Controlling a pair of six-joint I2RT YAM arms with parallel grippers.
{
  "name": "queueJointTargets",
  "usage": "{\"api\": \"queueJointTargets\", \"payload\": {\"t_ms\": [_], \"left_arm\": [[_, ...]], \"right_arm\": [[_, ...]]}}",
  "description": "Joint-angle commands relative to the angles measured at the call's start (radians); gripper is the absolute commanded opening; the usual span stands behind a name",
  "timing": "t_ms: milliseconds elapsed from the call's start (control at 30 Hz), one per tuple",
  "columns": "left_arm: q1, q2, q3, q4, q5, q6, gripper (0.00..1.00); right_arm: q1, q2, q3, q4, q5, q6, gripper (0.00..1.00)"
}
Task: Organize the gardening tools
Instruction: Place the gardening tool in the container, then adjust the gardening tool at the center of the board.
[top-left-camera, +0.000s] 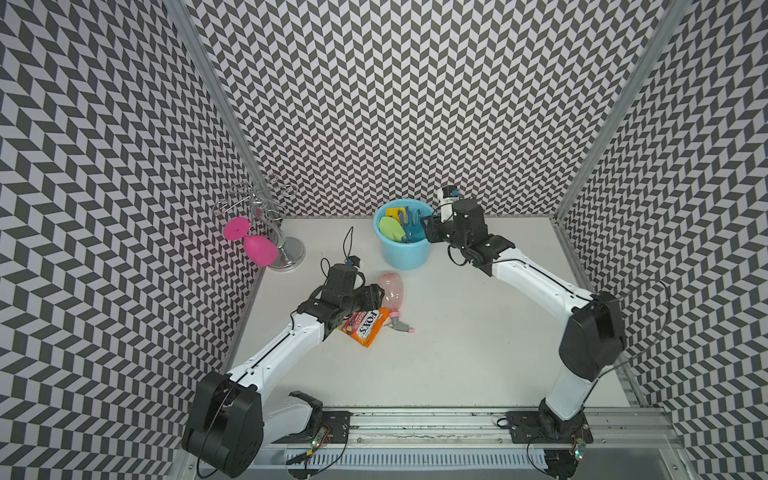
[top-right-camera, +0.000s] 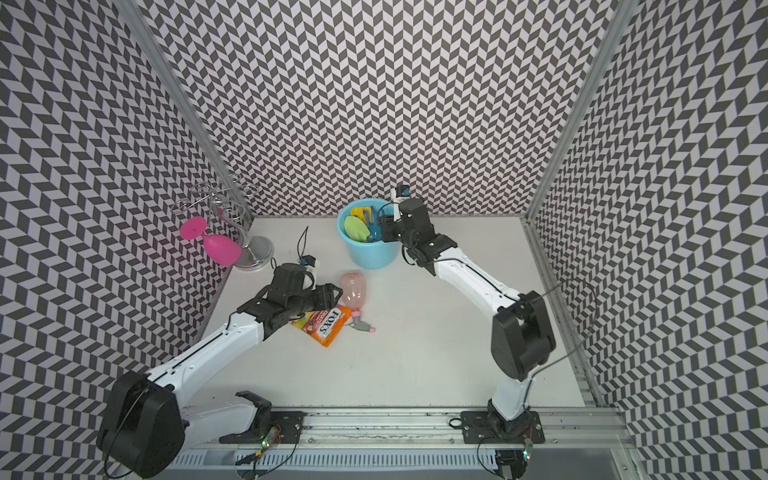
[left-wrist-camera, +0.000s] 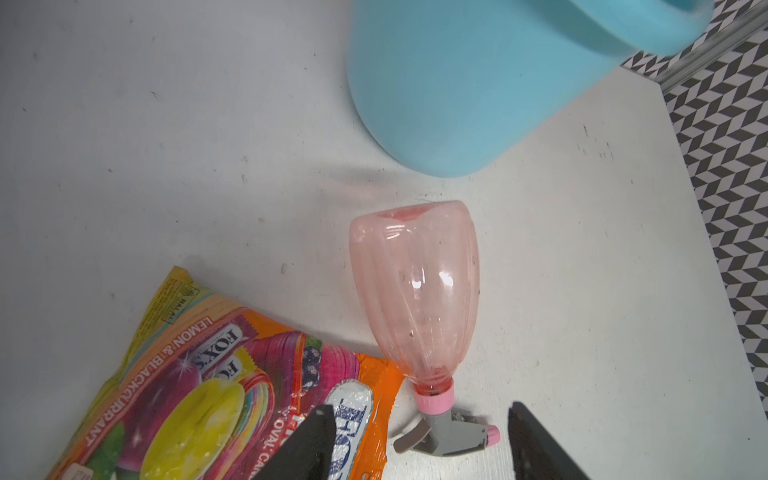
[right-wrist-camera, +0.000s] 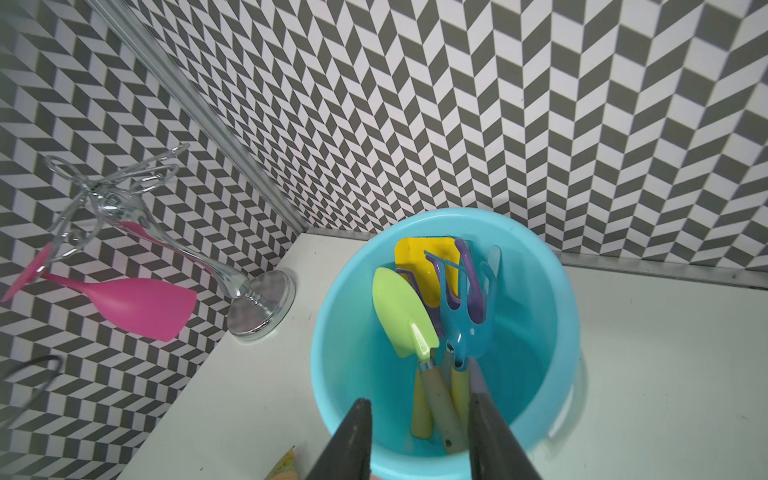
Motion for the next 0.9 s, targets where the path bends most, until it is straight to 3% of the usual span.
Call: {"api": "queueJointTargets", "payload": {"t_ms": [0, 300, 500, 867], "left_arm": [[-0.044, -0.007, -0.012, -0.010, 0.019, -0.018, 0.68], [-0.174, 0.083, -0.025, -0.010, -0.036, -0.067, 0.68], [-0.199, 0.149, -0.018, -0.007, -0.089, -0.105, 0.67], [-0.208, 0.251, 0.014, 0.053, -0.126, -0.132, 0.61]], "right_arm": [[-0.003, -0.100, -0.133, 0.039, 0.031, 0.036, 0.45], [-0.003, -0.295, -0.408, -0.028, 0.043, 0.084, 0.46], [-0.003, -0.392, -0.556, -0.002, 0.032, 0.108, 0.45], [-0.004, -0.429, -0.654, -0.021, 0.047, 0.115, 0.45]]}}
